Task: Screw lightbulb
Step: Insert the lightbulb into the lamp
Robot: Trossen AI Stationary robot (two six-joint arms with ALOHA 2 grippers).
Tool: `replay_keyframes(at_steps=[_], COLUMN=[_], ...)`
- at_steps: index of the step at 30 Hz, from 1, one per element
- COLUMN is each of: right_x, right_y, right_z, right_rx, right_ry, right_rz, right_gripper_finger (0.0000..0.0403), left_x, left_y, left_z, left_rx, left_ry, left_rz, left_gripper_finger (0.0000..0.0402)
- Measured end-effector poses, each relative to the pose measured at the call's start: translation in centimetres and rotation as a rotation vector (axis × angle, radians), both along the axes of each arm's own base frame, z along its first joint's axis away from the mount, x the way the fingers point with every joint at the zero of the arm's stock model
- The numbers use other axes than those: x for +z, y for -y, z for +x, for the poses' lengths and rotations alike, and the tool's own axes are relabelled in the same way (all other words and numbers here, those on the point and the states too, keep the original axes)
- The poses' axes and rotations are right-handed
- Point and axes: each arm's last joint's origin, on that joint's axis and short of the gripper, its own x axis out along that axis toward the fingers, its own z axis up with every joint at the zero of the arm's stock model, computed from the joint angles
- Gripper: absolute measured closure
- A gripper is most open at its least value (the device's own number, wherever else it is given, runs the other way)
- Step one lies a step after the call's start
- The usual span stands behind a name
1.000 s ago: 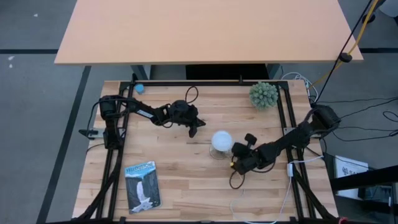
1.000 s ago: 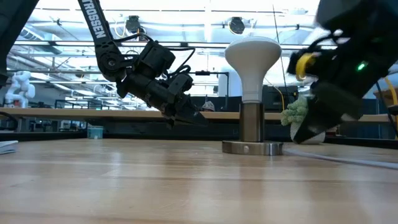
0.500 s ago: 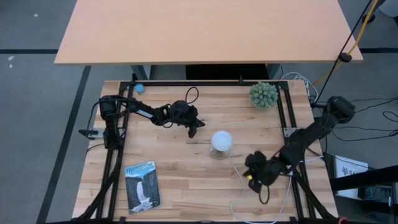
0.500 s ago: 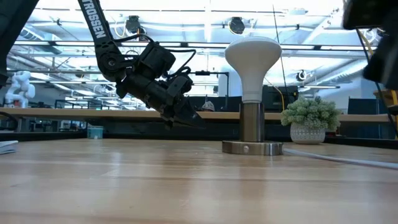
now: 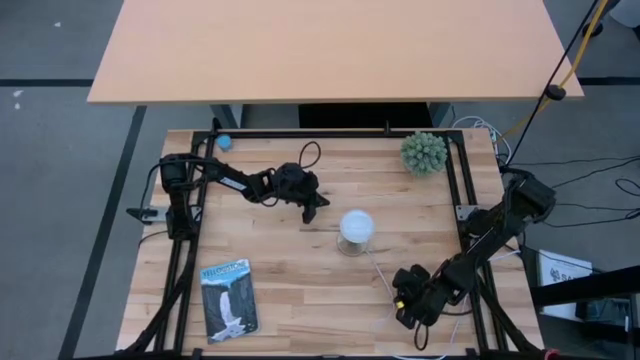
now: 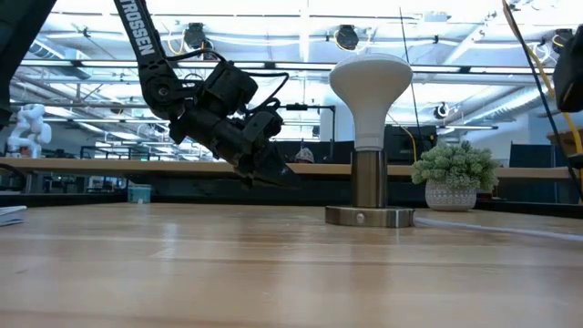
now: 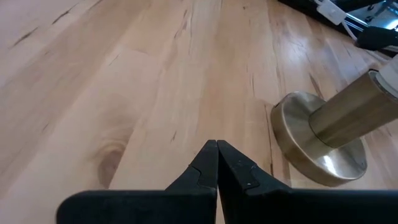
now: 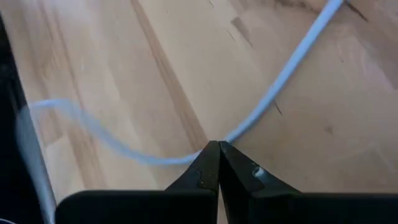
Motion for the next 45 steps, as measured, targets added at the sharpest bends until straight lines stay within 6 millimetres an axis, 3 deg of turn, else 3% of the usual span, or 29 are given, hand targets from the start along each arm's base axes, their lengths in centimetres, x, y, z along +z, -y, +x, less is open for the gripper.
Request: replay_keyframes(at_steps=[5, 11, 15, 22, 25, 30, 36, 40, 45], right_x=[0.0, 0.7, 1.3, 4.3, 4.5, 2.3, -1.1, -1.5, -0.5], right_y=[1.7, 5.8, 8.0, 7.3, 6.7, 4.9, 3.3, 3.8, 6.2], right_z=[-0.2, -0.3, -0.5, -0.3, 0.0, 1.2, 1.6, 1.0, -0.1], right_rx=[0.009, 0.017, -0.001, 0.024, 0.010, 0.063, 0.098, 0.091, 0.131], right_ry=[-0.073, -0.162, -0.189, 0.159, 0.225, 0.186, 0.021, -0.096, -0.215], right_rz=[-0.131, -0.418, -0.389, -0.077, -0.004, 0.104, 0.219, 0.203, 0.099], right_gripper_finger=[0.0403, 0.0403, 0.0403, 0.0403, 0.0403, 0.0403, 0.0403, 0.0403, 0.0403], left_x=[0.0, -0.1, -0.1, -0.4, -0.4, -0.4, -0.4, -0.4, -0.4], left_y=[0.0, -0.1, -0.1, -0.5, -0.5, -0.5, -0.5, -0.5, -0.5], left_z=[0.0, -0.1, -0.1, -0.3, -0.4, -0.3, -0.3, -0.3, -0.4], left_rx=[0.000, 0.017, 0.025, 0.036, 0.038, 0.035, 0.035, 0.035, 0.035], left_ry=[0.000, -0.010, -0.020, -0.050, -0.050, -0.049, -0.048, -0.048, -0.048], left_rz=[0.000, 0.004, 0.004, 0.017, 0.019, 0.024, 0.024, 0.024, 0.024], left_gripper_finger=[0.0402, 0.0402, 0.0402, 0.0402, 0.0402, 0.0402, 0.0402, 0.0402, 0.0402])
